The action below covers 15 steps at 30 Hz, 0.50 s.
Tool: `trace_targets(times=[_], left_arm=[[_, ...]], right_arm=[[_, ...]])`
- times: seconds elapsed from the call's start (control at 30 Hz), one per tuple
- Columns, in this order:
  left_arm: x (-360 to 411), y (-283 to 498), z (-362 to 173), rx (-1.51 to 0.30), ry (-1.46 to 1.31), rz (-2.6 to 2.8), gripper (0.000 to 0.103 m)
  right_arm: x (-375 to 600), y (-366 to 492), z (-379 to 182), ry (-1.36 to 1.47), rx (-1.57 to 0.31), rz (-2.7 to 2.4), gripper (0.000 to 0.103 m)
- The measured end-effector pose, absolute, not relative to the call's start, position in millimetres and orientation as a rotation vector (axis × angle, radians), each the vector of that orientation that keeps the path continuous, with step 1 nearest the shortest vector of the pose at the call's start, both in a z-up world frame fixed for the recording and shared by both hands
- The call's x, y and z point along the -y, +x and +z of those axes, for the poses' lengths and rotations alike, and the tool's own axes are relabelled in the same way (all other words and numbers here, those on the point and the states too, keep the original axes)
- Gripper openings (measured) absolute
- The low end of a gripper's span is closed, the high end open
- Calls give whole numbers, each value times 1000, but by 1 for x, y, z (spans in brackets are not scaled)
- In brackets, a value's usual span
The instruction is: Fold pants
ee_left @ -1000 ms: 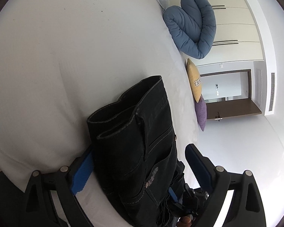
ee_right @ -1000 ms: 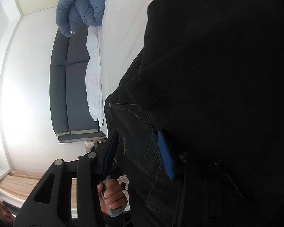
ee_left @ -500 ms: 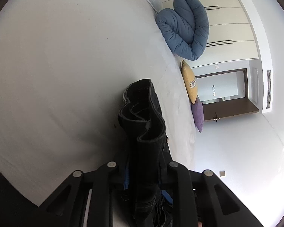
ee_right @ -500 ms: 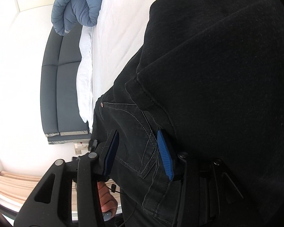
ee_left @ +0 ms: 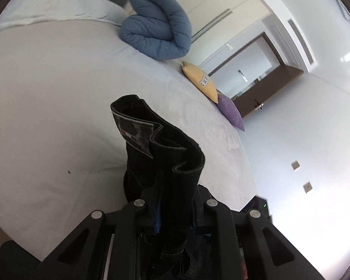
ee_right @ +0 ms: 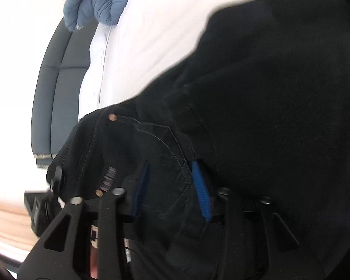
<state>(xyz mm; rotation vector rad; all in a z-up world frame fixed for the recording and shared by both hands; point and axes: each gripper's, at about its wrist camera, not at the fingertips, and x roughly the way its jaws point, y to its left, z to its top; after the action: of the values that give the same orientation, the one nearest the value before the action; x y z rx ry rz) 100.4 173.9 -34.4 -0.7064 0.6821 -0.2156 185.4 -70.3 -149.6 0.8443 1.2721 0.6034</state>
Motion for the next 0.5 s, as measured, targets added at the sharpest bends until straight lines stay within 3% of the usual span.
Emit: trace_targets(times=[0.1,0.17,0.23,0.5], left_arm=[[-134,97,-23,-690,-592,-268,19],[-107,96,-20,-704,-521,-297,19],[-83,92,-19,-717,-452,-314,19],[-16,77,-21,-748,-208,-335,19]], right_arm=[[74,192,-95,759,-1187,648,63],[75,193,-62,739,-1141,705,66],[77,191,-30,678,-1100,718,79],[38,181,5,343,-1155,739,81]])
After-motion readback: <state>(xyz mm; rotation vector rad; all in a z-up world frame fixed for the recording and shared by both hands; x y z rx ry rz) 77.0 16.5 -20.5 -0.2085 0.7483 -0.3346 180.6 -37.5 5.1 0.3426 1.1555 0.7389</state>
